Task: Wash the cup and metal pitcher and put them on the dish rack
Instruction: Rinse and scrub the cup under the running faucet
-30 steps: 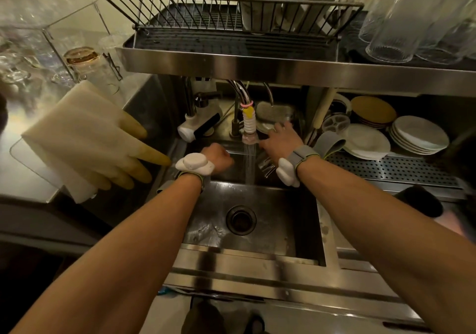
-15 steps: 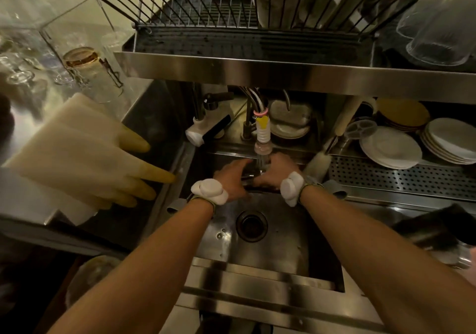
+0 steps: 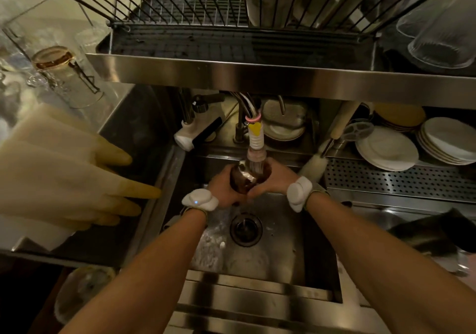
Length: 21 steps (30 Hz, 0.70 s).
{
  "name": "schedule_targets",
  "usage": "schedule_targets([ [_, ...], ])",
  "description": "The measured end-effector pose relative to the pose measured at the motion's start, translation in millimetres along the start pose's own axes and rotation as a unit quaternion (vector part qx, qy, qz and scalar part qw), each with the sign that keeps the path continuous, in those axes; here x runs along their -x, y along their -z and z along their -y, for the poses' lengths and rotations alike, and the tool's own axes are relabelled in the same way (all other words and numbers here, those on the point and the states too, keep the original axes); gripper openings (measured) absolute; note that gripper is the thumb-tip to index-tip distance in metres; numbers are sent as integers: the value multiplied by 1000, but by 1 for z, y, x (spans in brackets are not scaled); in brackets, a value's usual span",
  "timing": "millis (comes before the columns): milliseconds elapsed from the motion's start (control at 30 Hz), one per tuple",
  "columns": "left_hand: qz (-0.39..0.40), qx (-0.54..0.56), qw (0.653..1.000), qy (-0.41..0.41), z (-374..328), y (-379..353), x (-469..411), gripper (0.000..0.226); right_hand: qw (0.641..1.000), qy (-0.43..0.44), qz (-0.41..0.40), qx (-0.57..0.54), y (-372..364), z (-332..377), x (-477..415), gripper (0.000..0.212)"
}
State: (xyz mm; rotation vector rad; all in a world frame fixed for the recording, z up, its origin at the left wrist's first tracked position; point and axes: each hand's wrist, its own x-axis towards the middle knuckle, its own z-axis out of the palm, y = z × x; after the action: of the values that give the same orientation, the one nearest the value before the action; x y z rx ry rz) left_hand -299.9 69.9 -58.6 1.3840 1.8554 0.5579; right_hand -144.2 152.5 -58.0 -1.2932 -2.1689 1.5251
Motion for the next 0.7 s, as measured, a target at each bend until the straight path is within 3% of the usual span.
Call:
schedule_targets([
  [100, -4, 71, 997, 20, 3, 0, 2, 100, 1000, 5, -2, -21, -5, 3, 4, 68],
  [200, 12, 109, 994, 29, -1, 0, 0, 91, 1000, 1, -25, -6, -4, 7, 5, 67],
  [267, 43, 98, 994, 17, -7, 2, -1, 76, 999, -17, -42, 24, -2, 7, 7, 57],
  [367, 55, 81, 995, 16, -12, 8, -1, 49, 996, -39, -82, -17, -6, 7, 9, 46],
  [533, 85, 39, 995, 37, -7, 16, -6, 42, 987, -61, -137, -62, -13, 0, 8, 40],
  [600, 44, 42, 997, 37, -5, 19, -9, 49, 982, -71, -153, -82, -11, -1, 11, 34],
  [700, -110, 34, 993, 20, -17, 29, -15, 47, 989, -57, -120, -65, -13, 1, 9, 38],
])
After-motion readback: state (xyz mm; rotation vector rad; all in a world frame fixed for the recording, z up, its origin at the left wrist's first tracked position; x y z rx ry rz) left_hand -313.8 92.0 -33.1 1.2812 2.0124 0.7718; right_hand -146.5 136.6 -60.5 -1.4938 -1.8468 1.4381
